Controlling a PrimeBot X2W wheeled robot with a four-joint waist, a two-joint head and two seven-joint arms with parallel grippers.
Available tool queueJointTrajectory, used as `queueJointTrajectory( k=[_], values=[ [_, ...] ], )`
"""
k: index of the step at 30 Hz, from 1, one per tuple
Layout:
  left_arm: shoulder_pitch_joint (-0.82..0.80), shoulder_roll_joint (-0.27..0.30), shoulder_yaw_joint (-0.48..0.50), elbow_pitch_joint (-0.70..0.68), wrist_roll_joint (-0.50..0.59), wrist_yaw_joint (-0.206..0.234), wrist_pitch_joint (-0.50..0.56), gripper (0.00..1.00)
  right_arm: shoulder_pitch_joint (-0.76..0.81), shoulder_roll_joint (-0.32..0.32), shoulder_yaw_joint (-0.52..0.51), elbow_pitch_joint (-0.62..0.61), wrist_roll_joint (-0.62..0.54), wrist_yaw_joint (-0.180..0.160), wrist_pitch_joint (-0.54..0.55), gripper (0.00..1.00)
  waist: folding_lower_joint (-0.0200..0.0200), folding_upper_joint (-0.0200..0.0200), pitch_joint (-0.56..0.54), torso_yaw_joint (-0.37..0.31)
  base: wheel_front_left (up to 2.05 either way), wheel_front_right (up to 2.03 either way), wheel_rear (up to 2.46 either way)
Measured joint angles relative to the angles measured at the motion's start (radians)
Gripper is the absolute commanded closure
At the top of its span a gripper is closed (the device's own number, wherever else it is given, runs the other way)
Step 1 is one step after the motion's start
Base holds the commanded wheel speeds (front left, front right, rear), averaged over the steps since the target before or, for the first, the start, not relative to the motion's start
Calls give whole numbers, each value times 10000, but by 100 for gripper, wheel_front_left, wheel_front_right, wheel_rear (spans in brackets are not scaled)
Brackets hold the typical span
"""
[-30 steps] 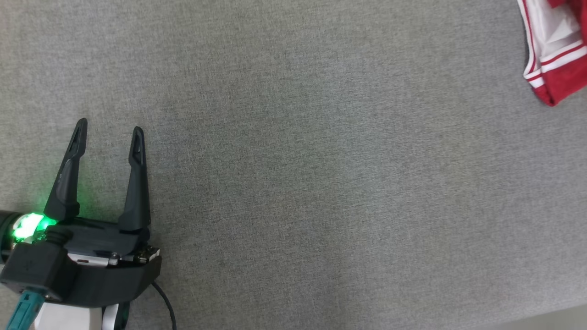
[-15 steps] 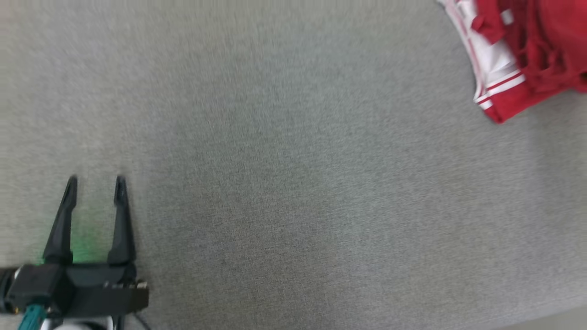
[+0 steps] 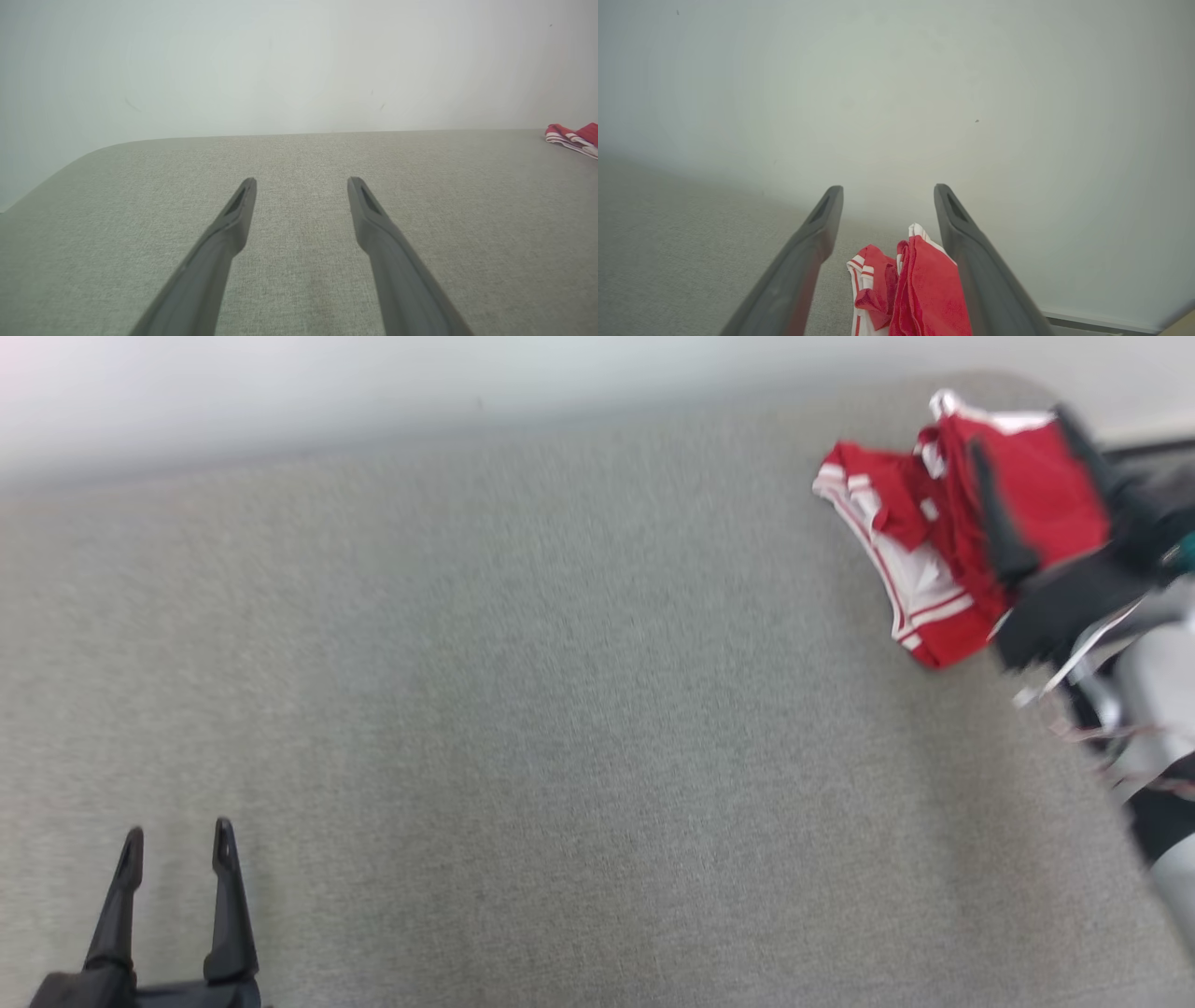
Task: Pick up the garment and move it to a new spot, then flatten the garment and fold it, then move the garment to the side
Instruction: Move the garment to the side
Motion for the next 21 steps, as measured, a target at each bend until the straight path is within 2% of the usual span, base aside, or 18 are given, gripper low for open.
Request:
queueJointTrajectory(
  k=[6, 8, 12, 21],
  values=[
    [324, -54, 113, 144, 13, 0, 0, 0, 1188, 1041, -462, -581, -276, 0, -230, 0, 0, -1, -859, 183, 0, 0, 0],
    [387, -94, 113, 198, 40, 0, 2, 0, 1867, 1386, -978, -963, -366, 0, -378, 0, 0, 0, -1178, 311, 0, 0, 0],
    [454, -144, 117, 257, 71, 0, 0, 0, 3027, 1799, -1461, -1620, -481, -2, -466, 0, -1, -1, -1528, 500, 0, 0, 0],
    [834, -194, 171, 337, 115, 0, 0, 0, 5201, 2502, -1868, -2865, -740, -2, -550, 0, -1, -1, -2208, 586, 0, 0, 0]
  ],
)
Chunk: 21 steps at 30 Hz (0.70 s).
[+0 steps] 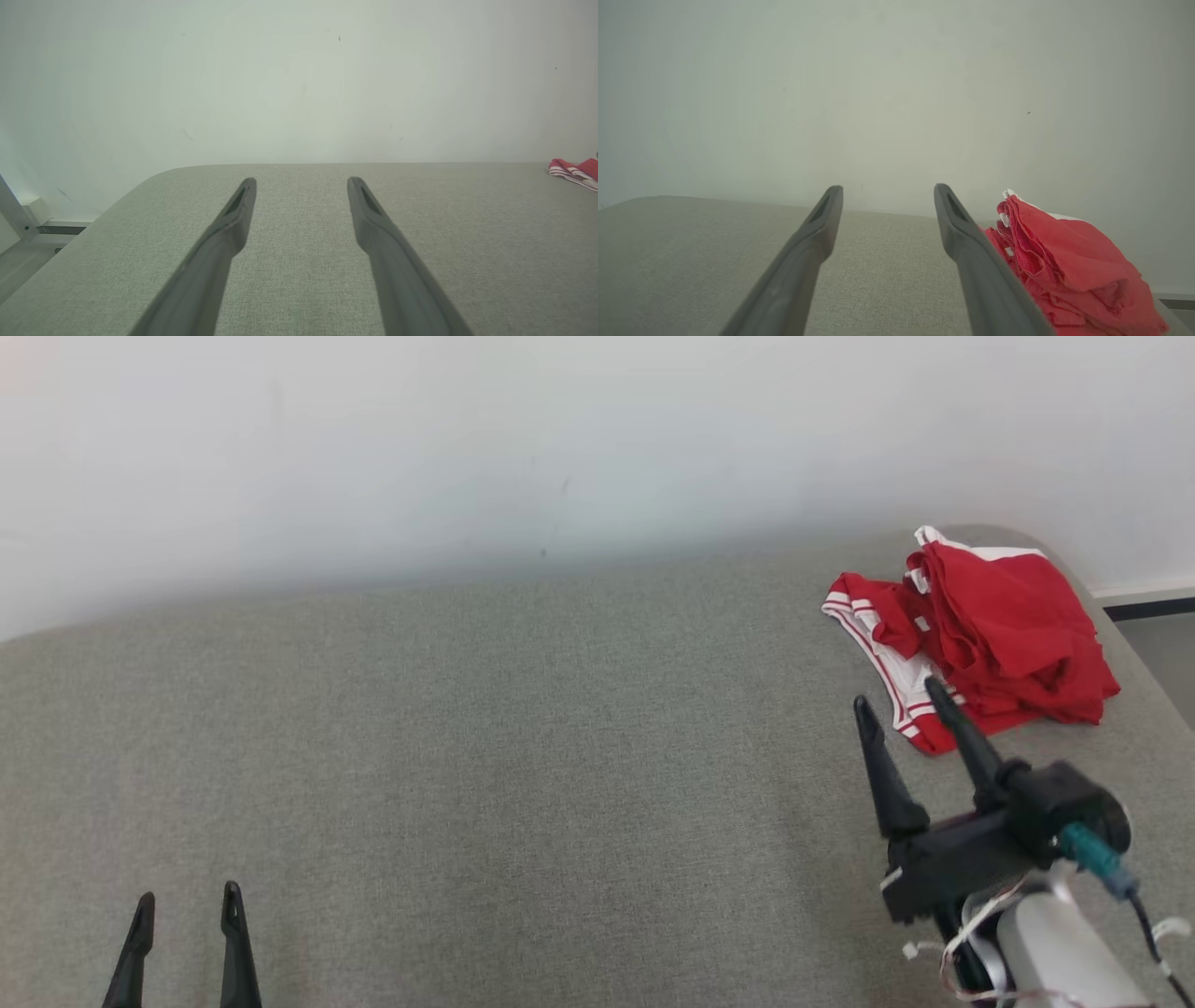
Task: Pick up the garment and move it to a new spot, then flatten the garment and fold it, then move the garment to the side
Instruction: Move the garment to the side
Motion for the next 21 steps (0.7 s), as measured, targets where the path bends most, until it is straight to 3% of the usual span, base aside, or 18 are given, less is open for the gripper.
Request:
queueJointTrajectory(
  k=[21],
  values=[
    [244, -59, -151, 535, 136, 0, 0, 0, 2426, 1580, -1365, -809, -637, 0, -58, 0, 3, 1, -280, 94, 0, 0, 0]
  ],
)
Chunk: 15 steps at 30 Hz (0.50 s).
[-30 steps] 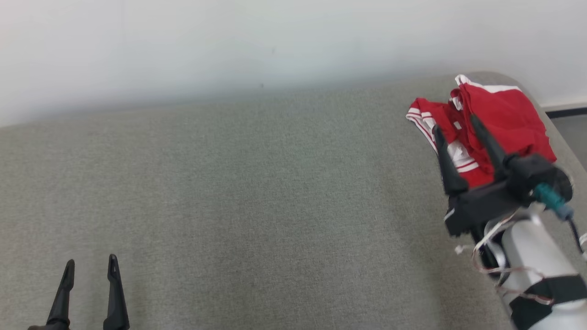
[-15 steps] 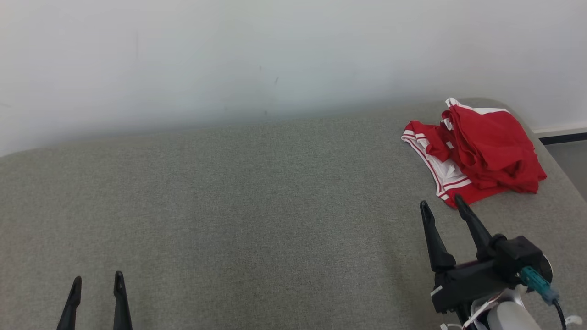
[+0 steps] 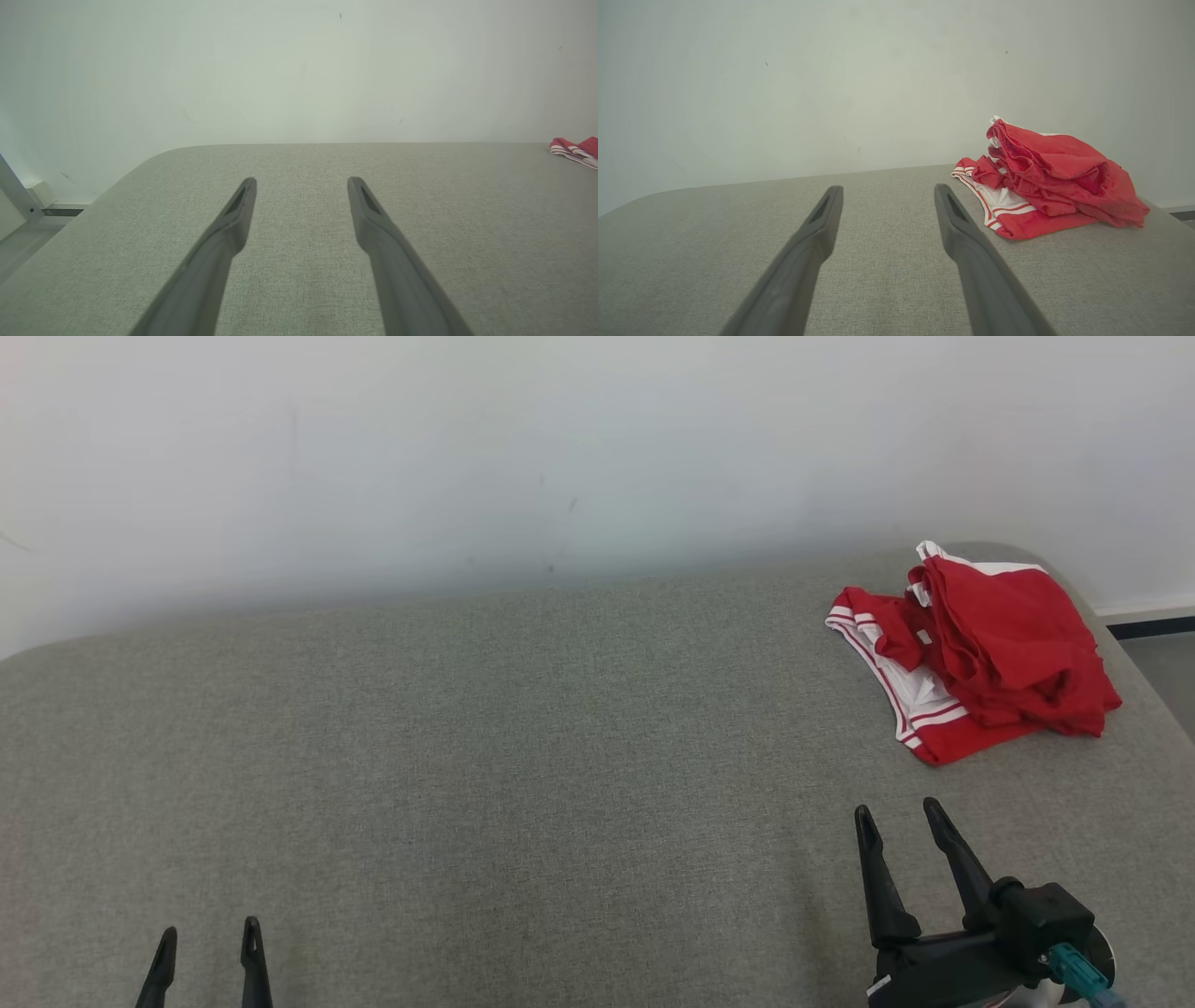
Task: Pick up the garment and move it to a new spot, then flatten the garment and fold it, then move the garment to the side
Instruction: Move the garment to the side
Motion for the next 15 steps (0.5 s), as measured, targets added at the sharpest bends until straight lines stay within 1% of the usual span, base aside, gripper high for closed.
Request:
queueJointTrajectory(
  k=[7, 15],
  values=[
    [20, -35, 71, 140, 4, 81, 0, 0, -15, 236, -31, 161, -63, 0, -2, 0, 0, 0, -11, 57, 0, 0, 0],
    [-116, -48, 107, 186, 13, 82, 0, 0, -9, 309, 56, 385, -69, 0, -2, 0, 0, 0, -43, 176, 0, 0, 0]
  ],
)
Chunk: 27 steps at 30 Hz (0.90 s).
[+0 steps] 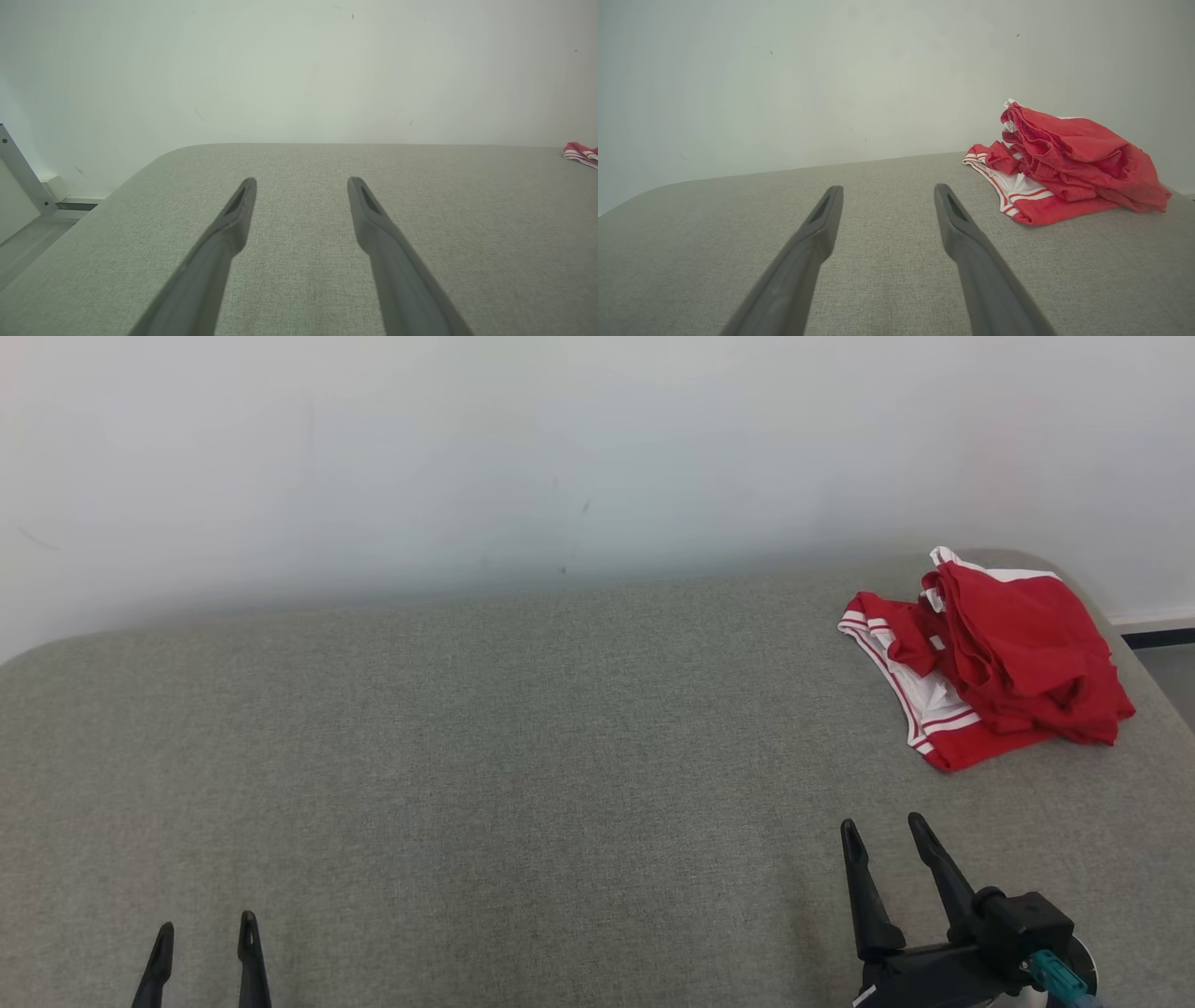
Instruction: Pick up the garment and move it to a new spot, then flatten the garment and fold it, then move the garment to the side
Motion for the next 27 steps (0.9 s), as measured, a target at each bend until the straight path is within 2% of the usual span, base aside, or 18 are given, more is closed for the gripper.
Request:
queueJointTrajectory(
  k=[10, 11, 17, 27],
  values=[
    [-42, -6, 96, -12, 84, 33, 0, 0, 9, -2, 25, 67, 0, 0, 0, 0, 0, 0, 18, -10, 0, 0, 0],
    [-38, -13, 98, -10, 90, 48, 2, 100, 15, 0, 27, 94, 0, 2, 4, 100, 1, 0, 21, -6, 0, 0, 0],
    [103, -134, 90, 533, -161, 40, 186, 100, 313, 33, 8, 548, 219, 2, 171, 100, 0, 1, 25, 4, 0, 0, 0],
    [-97, -138, 31, 629, -2174, 29, 685, 100, 284, 90, -199, 462, 2107, 2, 662, 100, 1, 0, 40, 58, 0, 0, 0]
  ],
)
